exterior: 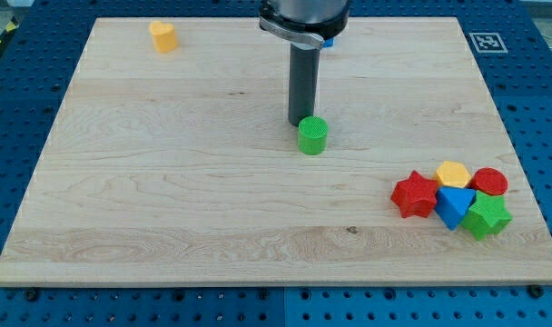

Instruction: Push the green circle to the top left of the red star

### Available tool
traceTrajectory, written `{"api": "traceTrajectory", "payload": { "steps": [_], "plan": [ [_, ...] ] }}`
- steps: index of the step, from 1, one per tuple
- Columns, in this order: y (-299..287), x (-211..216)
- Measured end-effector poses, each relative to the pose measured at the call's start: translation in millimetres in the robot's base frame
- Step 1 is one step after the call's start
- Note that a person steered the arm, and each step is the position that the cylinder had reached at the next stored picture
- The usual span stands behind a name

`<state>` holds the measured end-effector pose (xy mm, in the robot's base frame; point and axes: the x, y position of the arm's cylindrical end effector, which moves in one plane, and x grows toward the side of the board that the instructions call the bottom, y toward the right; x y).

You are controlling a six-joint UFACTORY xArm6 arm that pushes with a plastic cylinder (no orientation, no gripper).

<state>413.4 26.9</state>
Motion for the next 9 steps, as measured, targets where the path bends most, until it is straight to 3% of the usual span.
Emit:
{"api": "traceTrajectory", "payload": {
  "steps": [1, 3, 9],
  "plan": [
    [-30.6, 0.0],
    [-25.1, 23.0],
    [-32.8, 34.2]
  ]
}}
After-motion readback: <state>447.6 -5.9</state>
